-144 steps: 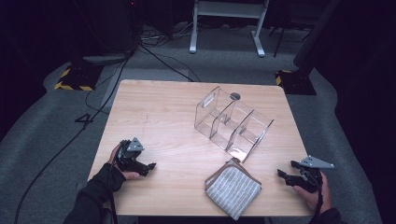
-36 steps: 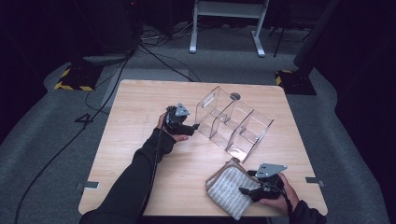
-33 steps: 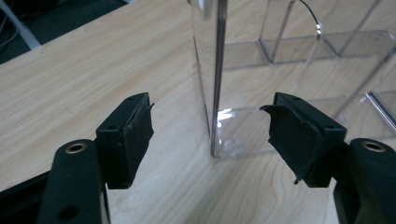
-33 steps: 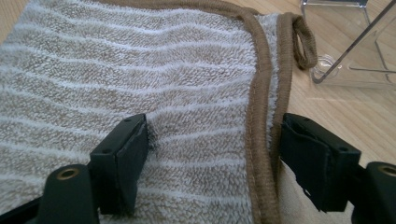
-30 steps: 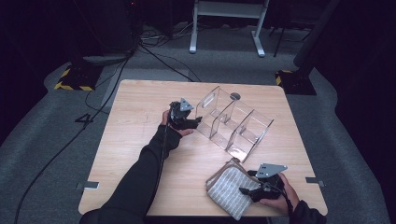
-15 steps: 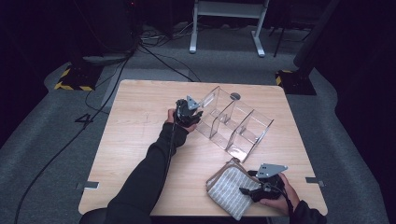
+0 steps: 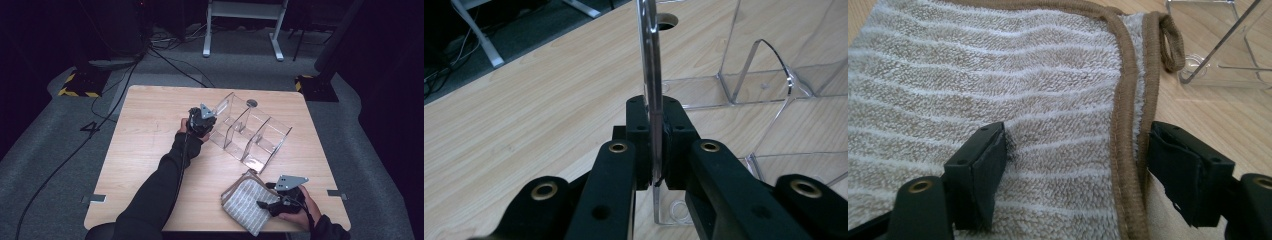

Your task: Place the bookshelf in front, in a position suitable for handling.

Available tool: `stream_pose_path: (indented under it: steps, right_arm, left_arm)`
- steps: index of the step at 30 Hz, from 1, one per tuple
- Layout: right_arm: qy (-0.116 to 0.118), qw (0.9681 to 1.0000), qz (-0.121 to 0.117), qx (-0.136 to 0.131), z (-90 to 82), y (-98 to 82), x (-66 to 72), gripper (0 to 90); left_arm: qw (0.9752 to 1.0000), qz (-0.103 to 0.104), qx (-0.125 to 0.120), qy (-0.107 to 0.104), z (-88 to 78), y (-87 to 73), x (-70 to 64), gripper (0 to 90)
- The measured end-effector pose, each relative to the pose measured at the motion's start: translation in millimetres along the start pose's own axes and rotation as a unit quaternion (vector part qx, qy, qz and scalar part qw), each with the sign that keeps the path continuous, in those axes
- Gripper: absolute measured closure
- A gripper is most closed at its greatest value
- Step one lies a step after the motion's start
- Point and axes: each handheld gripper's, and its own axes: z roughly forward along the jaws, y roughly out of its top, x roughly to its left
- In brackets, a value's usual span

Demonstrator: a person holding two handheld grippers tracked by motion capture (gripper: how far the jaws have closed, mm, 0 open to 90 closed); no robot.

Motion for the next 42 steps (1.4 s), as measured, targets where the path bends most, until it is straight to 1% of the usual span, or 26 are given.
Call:
stream_pose_path:
  steps: [1,4,5,6,9,10,11,14,16,18,19,20,21,22,23,25,28,31,33,35,36,37,39,41,42]
  right_arm:
    - [-0.001,1.0000,0.000,0.000,-0.1,0.0,-0.2,24.6]
    - [-0.003,1.0000,0.001,0.004,-0.3,0.3,-0.7,23.9]
    - [-0.005,1.0000,0.000,0.005,-0.3,0.5,-0.8,23.7]
    - [-0.008,0.9999,0.000,0.007,-0.5,0.8,-0.8,23.6]
    - [-0.012,0.9999,0.000,0.008,-0.7,1.0,-1.6,23.4]
    - [-0.017,0.9998,0.007,0.008,-0.9,0.8,-3.2,23.4]
    - [-0.019,0.9997,0.008,0.009,-1.1,0.8,-3.8,23.4]
    - [-0.038,0.9991,0.013,0.012,-2.9,0.8,-7.3,23.4]
    - [-0.044,0.9987,0.021,0.013,-4.1,-0.3,-10.7,23.4]
    - [-0.054,0.9981,0.028,0.015,-5.5,-0.9,-13.2,23.4]
    - [-0.059,0.9977,0.029,0.016,-6.3,-1.2,-14.6,23.4]
    - [-0.063,0.9974,0.030,0.017,-6.8,-1.3,-15.1,23.4]
    - [-0.070,0.9969,0.032,0.017,-7.3,-1.6,-16.5,23.4]
    - [-0.072,0.9967,0.035,0.017,-7.5,-1.8,-17.4,23.4]
    - [-0.074,0.9963,0.040,0.017,-7.8,-2.0,-18.2,23.4]
    - [-0.085,0.9953,0.043,0.017,-8.5,-2.3,-20.4,23.4]
    - [-0.096,0.9940,0.049,0.017,-9.2,-2.5,-23.6,23.5]
    - [-0.107,0.9925,0.055,0.018,-10.1,-2.7,-28.3,24.1]
    - [-0.114,0.9915,0.059,0.017,-10.8,-3.3,-32.2,24.9]
    - [-0.133,0.9889,0.063,0.017,-12.2,-3.1,-35.5,26.8]
    - [-0.144,0.9875,0.062,0.017,-12.5,-3.0,-37.1,26.9]
    - [-0.149,0.9867,0.064,0.016,-12.6,-3.0,-39.2,26.9]
    - [-0.147,0.9865,0.071,0.014,-13.2,-4.5,-43.4,26.9]
    - [-0.148,0.9860,0.076,0.012,-13.9,-5.4,-45.8,26.9]
    - [-0.149,0.9858,0.075,0.011,-14.6,-5.7,-46.1,26.9]
  left_arm:
    - [1.0000,0.001,0.000,0.003,-1.9,-1.4,0.1,85.6]
    - [0.9998,-0.011,-0.002,0.015,-12.5,-9.0,1.8,85.9]
    - [0.9998,-0.011,-0.002,0.015,-12.5,-9.0,1.8,85.8]
    - [0.9997,-0.012,-0.003,0.019,-17.7,-12.9,1.6,85.9]
    - [0.9997,-0.015,-0.005,0.019,-24.9,-17.9,2.1,85.5]
    - [0.9996,-0.024,-0.008,0.013,-30.6,-22.4,4.1,84.9]
    - [0.9996,-0.025,-0.008,0.013,-34.7,-25.1,5.0,84.8]
    - [0.9994,-0.026,-0.004,0.024,-43.7,-30.2,2.9,84.6]
    - [0.9994,-0.019,-0.001,0.029,-48.0,-32.1,1.0,83.8]
    - [0.9994,-0.018,0.003,0.030,-50.9,-33.0,-0.4,82.8]
    - [0.9992,-0.013,0.006,0.036,-56.3,-35.6,-4.2,82.4]
    - [0.9992,-0.013,0.006,0.036,-56.3,-35.6,-4.2,81.9]
    - [0.9989,0.000,0.009,0.046,-61.4,-38.2,-9.0,81.2]
    - [0.9988,0.003,0.009,0.047,-63.9,-39.6,-10.5,80.8]
    - [0.9989,0.004,0.009,0.045,-66.2,-41.0,-11.4,80.2]
    - [0.9990,-0.003,0.009,0.043,-70.9,-43.5,-13.1,79.5]
    - [0.9993,-0.004,0.006,0.036,-76.7,-47.1,-16.0,77.5]
    - [0.9998,-0.007,0.005,0.018,-82.7,-50.0,-18.3,75.3]
    - [1.0000,-0.004,0.002,0.008,-87.4,-52.3,-21.6,73.5]
    - [1.0000,-0.004,-0.004,-0.002,-91.2,-54.3,-24.8,71.6]
    - [1.0000,0.002,-0.004,-0.007,-93.1,-55.1,-26.4,70.6]
    - [0.9998,0.003,-0.007,-0.018,-95.4,-56.2,-28.0,69.4]
    - [0.9993,0.006,-0.020,-0.033,-99.2,-57.5,-28.4,67.8]
    - [0.9979,0.011,-0.038,-0.052,-104.0,-57.4,-26.7,64.8]
    - [0.9965,0.010,-0.047,-0.069,-105.7,-56.1,-25.0,60.2]
